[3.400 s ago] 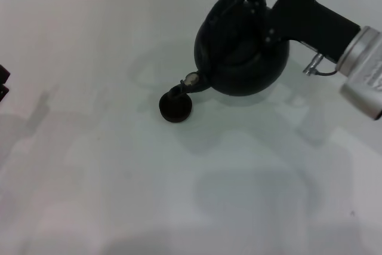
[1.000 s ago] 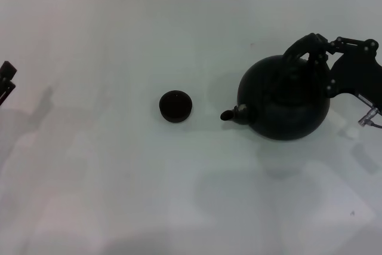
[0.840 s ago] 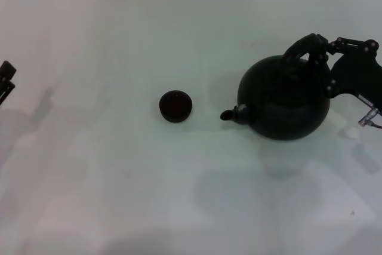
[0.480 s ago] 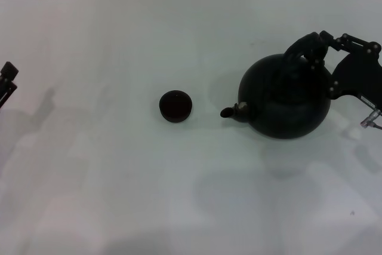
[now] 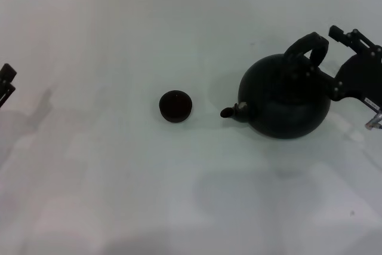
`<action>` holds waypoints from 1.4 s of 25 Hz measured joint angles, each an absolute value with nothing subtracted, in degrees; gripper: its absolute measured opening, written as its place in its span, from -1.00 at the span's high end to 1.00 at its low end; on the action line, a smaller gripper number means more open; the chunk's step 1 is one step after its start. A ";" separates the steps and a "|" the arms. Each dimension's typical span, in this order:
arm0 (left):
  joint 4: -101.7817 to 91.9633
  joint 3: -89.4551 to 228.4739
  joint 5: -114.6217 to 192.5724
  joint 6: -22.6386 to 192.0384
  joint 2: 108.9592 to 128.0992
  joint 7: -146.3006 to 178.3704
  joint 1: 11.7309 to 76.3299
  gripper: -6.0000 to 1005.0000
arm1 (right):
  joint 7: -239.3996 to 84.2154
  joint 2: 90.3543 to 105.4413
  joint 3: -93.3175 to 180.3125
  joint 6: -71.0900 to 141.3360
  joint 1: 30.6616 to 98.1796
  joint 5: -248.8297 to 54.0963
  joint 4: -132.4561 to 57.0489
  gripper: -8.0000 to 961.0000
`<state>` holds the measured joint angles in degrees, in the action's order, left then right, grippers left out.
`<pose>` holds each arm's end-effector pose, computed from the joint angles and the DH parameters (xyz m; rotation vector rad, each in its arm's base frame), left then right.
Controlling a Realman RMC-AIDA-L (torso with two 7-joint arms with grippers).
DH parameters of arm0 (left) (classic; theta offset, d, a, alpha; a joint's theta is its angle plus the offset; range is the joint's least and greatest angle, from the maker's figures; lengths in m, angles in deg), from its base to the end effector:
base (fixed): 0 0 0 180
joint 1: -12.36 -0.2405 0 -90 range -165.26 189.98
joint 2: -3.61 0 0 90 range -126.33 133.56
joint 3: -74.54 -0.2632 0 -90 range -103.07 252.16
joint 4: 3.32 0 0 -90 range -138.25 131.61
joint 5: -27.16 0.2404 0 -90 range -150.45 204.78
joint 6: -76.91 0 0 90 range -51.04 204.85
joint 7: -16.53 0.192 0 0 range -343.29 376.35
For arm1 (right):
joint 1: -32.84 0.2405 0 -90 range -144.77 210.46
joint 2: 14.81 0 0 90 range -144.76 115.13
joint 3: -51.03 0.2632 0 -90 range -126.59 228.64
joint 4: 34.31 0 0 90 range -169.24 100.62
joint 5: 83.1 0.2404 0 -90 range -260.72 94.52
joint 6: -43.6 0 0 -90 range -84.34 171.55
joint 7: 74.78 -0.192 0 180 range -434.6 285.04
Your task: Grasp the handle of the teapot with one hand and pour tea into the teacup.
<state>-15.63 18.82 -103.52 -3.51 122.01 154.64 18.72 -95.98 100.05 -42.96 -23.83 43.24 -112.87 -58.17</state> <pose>-0.4059 0.2751 -0.0146 -1.7208 -0.7943 -0.8981 0.3445 0.3286 -0.0613 -2.1226 0.2634 0.6371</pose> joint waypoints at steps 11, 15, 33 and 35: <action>-15.13 19.68 -104.06 -1.36 122.13 157.43 18.88 -0.74 | -97.11 100.06 -29.58 -28.96 36.66 -112.90 -57.36 -0.83; -14.47 24.03 -104.17 0.30 122.52 159.88 20.44 -0.74 | -97.28 100.35 -19.72 -31.31 37.88 -112.86 -52.25 -0.80; -12.55 29.46 -108.00 1.47 122.32 163.69 25.18 -0.74 | -97.10 100.84 -13.13 -36.24 43.44 -112.74 -44.32 -0.79; -12.56 29.59 -108.01 1.34 122.33 163.71 25.06 -0.74 | -96.98 100.74 -13.10 -35.94 44.28 -112.69 -43.40 -0.79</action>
<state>-12.56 29.59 -108.01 1.34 122.33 163.71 25.06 -96.98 100.74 -13.10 -35.94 44.28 -112.69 -43.40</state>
